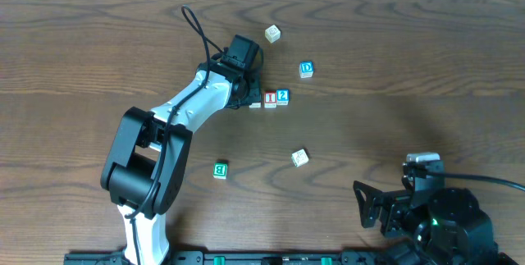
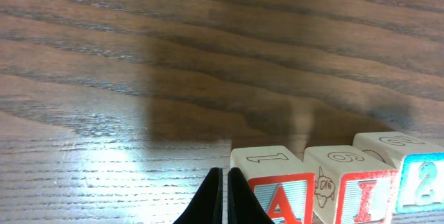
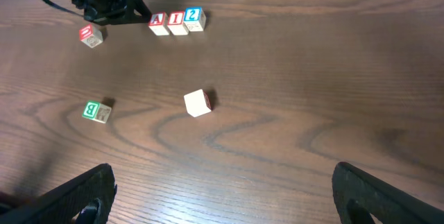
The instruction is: Spell out Ai2
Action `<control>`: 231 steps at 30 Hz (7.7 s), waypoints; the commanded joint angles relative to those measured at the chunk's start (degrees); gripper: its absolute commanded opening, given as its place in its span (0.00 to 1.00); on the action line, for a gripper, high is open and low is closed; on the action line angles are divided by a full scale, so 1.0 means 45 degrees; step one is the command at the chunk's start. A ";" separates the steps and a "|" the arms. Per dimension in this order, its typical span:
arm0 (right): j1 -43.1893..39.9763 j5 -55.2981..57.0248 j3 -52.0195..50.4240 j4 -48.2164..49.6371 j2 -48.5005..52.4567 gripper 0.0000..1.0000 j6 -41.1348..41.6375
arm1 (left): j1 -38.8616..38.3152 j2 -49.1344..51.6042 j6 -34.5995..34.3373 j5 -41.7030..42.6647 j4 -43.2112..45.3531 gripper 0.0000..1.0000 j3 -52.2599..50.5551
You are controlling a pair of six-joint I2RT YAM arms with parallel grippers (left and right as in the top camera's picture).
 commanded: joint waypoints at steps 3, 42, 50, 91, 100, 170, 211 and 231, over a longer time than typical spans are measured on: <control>-0.0010 0.0126 -0.0049 -0.0015 -0.0005 0.99 -0.0141 | 0.0034 0.0175 0.0476 0.0233 0.0044 0.06 -0.0078; -0.0010 0.0126 -0.0049 -0.0015 -0.0005 0.99 -0.0141 | 0.0024 0.0175 0.0063 0.0865 0.0262 0.06 -0.0078; -0.0010 0.0126 -0.0049 -0.0015 -0.0005 0.99 -0.0141 | 0.0024 0.0175 -0.0029 0.0845 0.0058 0.06 -0.0078; -0.0010 0.0126 -0.0049 -0.0015 -0.0005 0.99 -0.0136 | 0.1098 -1.1166 0.1122 -0.0102 -0.6727 0.95 0.4240; -0.0010 0.0126 -0.0049 -0.0015 -0.0005 0.99 -0.0141 | 0.1122 -1.2143 0.1690 -0.1302 -0.8514 0.95 0.4240; -0.0010 0.0126 -0.0049 -0.0015 -0.0005 0.99 -0.0141 | 0.5017 -2.5597 0.4915 -0.1141 -0.0364 0.95 -1.5455; -0.1836 0.2599 -0.2555 0.2963 -0.2331 0.99 -0.4007 | 0.5017 -2.5592 0.4891 -0.1107 -0.0369 0.95 -1.5455; -0.3614 0.2521 -0.7116 0.4522 -0.5746 0.99 -0.3983 | 0.5017 -2.5592 0.4896 -0.1107 -0.0369 0.95 -1.5455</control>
